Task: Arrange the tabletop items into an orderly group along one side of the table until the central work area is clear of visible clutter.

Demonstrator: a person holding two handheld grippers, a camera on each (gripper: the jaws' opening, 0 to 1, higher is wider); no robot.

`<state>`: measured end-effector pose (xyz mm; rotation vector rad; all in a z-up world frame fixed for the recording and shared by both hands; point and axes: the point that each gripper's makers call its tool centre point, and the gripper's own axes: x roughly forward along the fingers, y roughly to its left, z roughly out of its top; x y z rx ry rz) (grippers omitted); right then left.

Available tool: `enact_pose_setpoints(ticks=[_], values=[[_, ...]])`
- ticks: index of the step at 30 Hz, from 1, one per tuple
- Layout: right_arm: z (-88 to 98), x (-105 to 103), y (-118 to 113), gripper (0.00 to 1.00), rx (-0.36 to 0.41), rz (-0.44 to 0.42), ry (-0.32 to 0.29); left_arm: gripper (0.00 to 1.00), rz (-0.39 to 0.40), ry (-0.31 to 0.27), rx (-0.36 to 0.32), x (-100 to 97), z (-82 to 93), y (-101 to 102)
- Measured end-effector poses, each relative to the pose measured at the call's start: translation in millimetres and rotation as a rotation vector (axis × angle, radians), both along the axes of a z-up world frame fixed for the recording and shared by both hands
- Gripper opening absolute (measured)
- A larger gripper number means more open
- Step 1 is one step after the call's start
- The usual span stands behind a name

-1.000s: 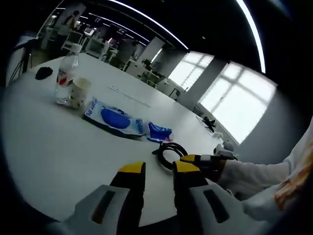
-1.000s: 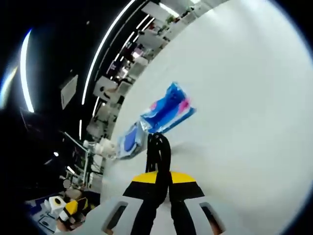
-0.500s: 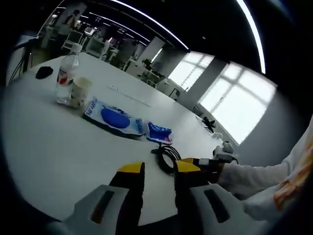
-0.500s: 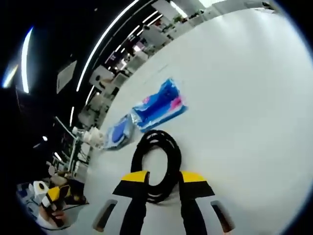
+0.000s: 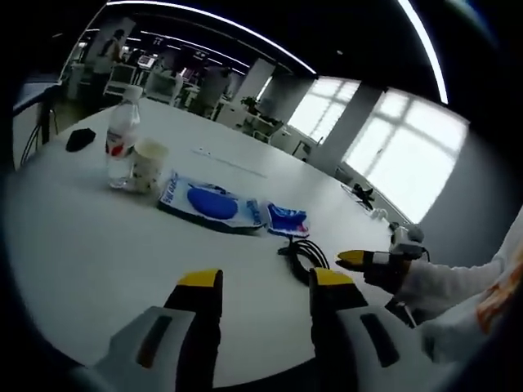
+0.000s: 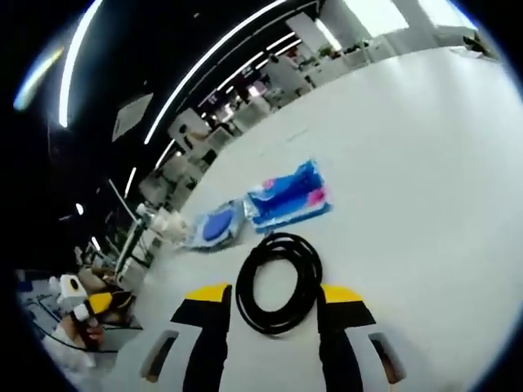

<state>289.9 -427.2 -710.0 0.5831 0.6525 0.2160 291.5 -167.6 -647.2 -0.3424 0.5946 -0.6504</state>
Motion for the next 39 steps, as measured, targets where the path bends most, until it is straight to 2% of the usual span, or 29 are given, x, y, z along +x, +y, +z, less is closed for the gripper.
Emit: enact_pose_setpoints(ticks=[3,5,8,11,17,18,20,22,23,25,29,32,34,37,39], values=[[7.4,-2,2,0.5,-0.039,0.028,-0.02,0.5,0.016,-0.007,0.02,5.3,-0.5,12],[11.9,-5,4,0.53,-0.054,0.039,-0.026,0.57,0.029,-0.037,0.052,11.0,-0.2,24],[16.1,-9,8,0.59,-0.07,0.055,-0.032,0.7,0.057,-0.074,0.122,18.1,-0.2,43],[20.0,-15,13,0.62,-0.067,0.061,-0.028,0.8,0.101,-0.084,0.2,24.1,-3.8,70],[25.5,-30,23,0.71,-0.093,0.06,-0.019,0.89,0.121,-0.116,0.253,28.6,-3.9,98],[26.4,-32,25,0.72,-0.095,0.061,-0.017,0.9,0.131,-0.136,0.257,30.0,-0.7,103],[29.1,-34,27,0.74,-0.099,0.069,-0.01,0.95,0.14,-0.193,0.225,33.8,9.3,105],[30.7,-34,28,0.75,-0.097,0.069,-0.01,1.0,0.135,-0.208,0.213,32.9,12.6,107],[31.8,-34,29,0.76,-0.1,0.073,-0.012,0.99,0.123,-0.209,0.224,31.8,11.9,108],[32.4,-34,31,0.76,-0.111,0.086,-0.01,1.0,0.099,-0.21,0.301,30.4,5.4,116],[32.0,-33,36,0.78,-0.106,0.098,-0.011,1.0,0.098,-0.199,0.356,25.7,-2.6,123],[30.8,-34,40,0.79,-0.096,0.102,-0.009,1.0,0.052,-0.222,0.434,18.3,-8.3,121],[28.9,-36,44,0.79,-0.104,0.116,-0.001,1.0,0.028,-0.224,0.45,15.2,-13.5,120],[27.2,-38,46,0.78,-0.102,0.126,0.008,1.0,0.0,-0.286,0.442,16.0,-8.2,108],[26.9,-38,47,0.78,-0.09,0.122,0.014,1.0,0.003,-0.296,0.449,16.1,-8.5,107]])
